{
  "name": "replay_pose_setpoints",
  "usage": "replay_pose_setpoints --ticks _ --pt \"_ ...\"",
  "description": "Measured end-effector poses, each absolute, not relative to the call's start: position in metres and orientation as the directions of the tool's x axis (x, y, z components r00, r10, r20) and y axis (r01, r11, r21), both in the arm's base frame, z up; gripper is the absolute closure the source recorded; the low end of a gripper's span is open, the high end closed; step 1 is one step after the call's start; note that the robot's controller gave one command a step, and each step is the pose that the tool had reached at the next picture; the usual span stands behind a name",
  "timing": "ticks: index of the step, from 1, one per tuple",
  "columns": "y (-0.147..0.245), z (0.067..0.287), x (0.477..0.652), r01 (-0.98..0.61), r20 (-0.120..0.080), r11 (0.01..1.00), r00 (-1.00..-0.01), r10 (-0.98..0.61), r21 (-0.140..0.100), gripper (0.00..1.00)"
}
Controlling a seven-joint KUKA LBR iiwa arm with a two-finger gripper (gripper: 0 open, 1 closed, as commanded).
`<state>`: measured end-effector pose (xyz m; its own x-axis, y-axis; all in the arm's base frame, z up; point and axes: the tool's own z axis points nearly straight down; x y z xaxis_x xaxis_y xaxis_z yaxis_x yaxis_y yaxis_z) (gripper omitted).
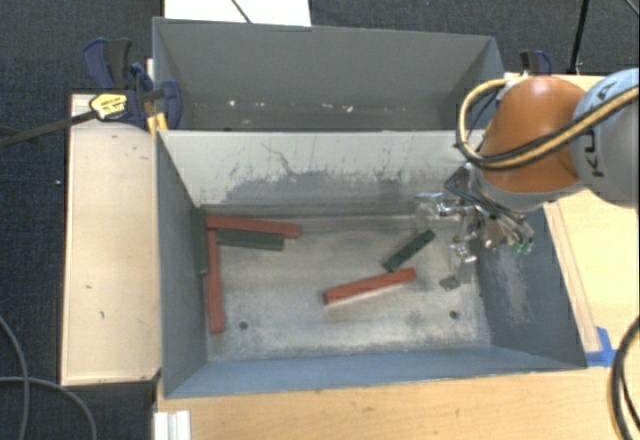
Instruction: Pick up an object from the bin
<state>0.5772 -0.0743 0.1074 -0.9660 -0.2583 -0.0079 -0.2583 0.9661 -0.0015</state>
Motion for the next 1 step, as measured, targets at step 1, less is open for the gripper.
replay_pose_setpoints --ticks 1 --pt "-0.0662 0.0712 0.5710 -0.496 0.000 0.868 -0.868 -0.496 0.001 1.00"
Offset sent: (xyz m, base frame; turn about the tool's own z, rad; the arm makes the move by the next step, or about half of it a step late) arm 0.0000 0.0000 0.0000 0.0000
